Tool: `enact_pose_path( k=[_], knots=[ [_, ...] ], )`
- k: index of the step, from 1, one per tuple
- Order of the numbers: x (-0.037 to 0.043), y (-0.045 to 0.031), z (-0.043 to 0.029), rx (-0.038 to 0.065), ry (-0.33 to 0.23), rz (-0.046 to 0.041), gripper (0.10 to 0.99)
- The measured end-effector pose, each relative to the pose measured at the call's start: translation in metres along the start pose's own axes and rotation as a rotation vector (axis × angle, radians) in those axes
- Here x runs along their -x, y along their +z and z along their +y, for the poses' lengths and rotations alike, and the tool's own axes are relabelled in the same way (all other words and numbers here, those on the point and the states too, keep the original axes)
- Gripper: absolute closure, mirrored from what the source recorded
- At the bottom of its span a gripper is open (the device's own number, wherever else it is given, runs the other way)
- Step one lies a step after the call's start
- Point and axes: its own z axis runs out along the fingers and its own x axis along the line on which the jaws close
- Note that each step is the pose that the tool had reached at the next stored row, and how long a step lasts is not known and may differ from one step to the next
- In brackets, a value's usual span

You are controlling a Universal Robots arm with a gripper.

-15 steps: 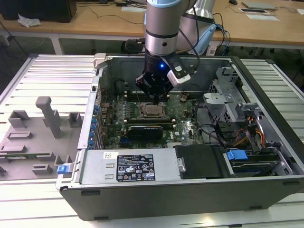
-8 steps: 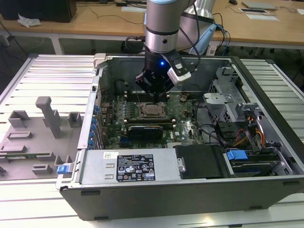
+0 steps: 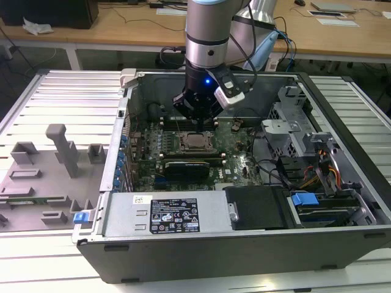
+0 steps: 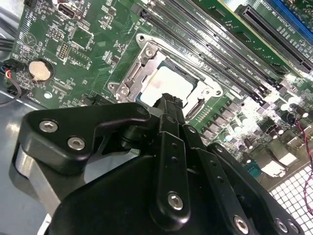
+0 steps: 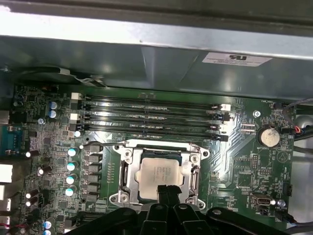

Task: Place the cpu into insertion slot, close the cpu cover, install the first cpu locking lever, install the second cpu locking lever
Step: 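Install the first cpu locking lever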

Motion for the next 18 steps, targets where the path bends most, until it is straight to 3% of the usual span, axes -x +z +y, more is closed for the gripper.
enact_pose_path(
  k=[18],
  knots=[
    [-0.0142,-0.0001,0.001,0.0,0.0,-0.0001,0.98]
  ],
)
